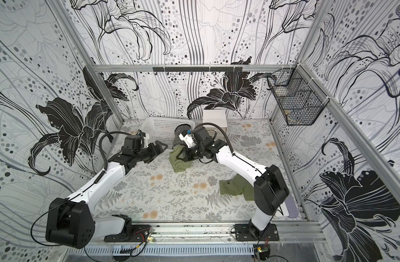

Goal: Roll up the scarf and place it into the basket
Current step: Pick up the scarf at the center of the board, then place the scarf in the basket.

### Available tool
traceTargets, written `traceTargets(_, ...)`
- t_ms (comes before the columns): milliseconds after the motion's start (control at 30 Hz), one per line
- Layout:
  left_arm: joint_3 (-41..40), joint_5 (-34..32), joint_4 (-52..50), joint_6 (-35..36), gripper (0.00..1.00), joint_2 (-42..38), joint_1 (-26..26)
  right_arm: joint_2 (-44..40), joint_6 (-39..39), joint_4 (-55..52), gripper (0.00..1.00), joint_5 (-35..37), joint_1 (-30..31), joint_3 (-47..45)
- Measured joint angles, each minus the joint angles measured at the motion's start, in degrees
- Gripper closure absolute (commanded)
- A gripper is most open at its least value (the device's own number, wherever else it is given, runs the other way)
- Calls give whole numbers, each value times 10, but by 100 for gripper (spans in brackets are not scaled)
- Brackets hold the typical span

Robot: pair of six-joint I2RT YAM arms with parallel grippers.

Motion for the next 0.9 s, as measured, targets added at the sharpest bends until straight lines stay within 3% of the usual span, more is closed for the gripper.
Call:
traceTargets(167, 37, -36, -44, 2, 9, 16, 62, 137, -15, -21, 100, -6, -18, 187)
traceTargets(333, 77, -30, -49, 2, 6, 40, 71, 305, -9, -31, 100, -14, -27, 379)
traceTargets(433, 85, 0, -18, -6, 1, 58, 75, 364, 6, -36, 100, -18, -26, 429)
traceTargets(667, 50, 91, 96, -35, 1, 52, 112, 379, 63, -6, 100, -50, -35, 429)
traceTargets(900, 22, 155, 165, -47, 1, 44, 115, 310, 173, 124, 100, -112, -74, 277)
